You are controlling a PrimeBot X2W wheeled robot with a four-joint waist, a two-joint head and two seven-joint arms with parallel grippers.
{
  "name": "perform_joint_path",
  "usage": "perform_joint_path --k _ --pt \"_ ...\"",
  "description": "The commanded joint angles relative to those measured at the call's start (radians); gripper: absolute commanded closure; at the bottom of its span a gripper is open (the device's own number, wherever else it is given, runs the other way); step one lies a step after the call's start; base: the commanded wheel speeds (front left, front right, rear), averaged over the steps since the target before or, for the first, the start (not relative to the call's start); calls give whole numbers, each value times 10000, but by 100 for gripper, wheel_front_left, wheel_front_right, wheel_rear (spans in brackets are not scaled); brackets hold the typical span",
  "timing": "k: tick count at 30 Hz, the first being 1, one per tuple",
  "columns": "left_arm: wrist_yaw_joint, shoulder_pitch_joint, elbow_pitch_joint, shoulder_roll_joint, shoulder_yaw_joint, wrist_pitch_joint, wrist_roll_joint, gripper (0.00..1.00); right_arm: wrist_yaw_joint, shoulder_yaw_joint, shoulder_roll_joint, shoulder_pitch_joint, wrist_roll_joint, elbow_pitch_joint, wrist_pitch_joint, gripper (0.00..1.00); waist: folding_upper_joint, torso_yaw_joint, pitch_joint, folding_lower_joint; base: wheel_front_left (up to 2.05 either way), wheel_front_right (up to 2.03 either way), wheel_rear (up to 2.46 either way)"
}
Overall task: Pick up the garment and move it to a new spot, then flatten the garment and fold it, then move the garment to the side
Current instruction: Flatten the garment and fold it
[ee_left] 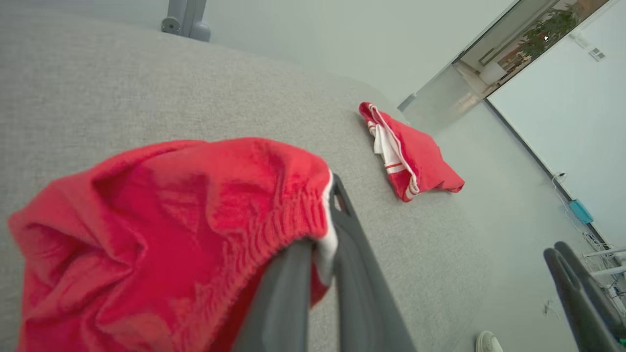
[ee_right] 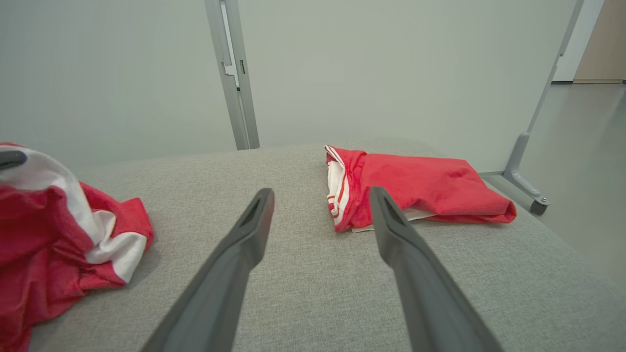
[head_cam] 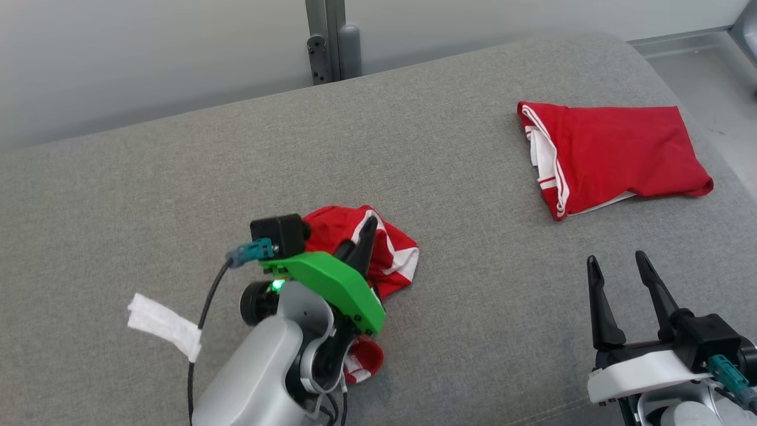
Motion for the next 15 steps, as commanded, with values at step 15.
perform_joint_path --k 15 --pt "-916 -3903 -1329 1069 1156 3090 -1543 100 -14 251 -13 -479 62 63 -2 0 -1 -432 196 0 0 0 0"
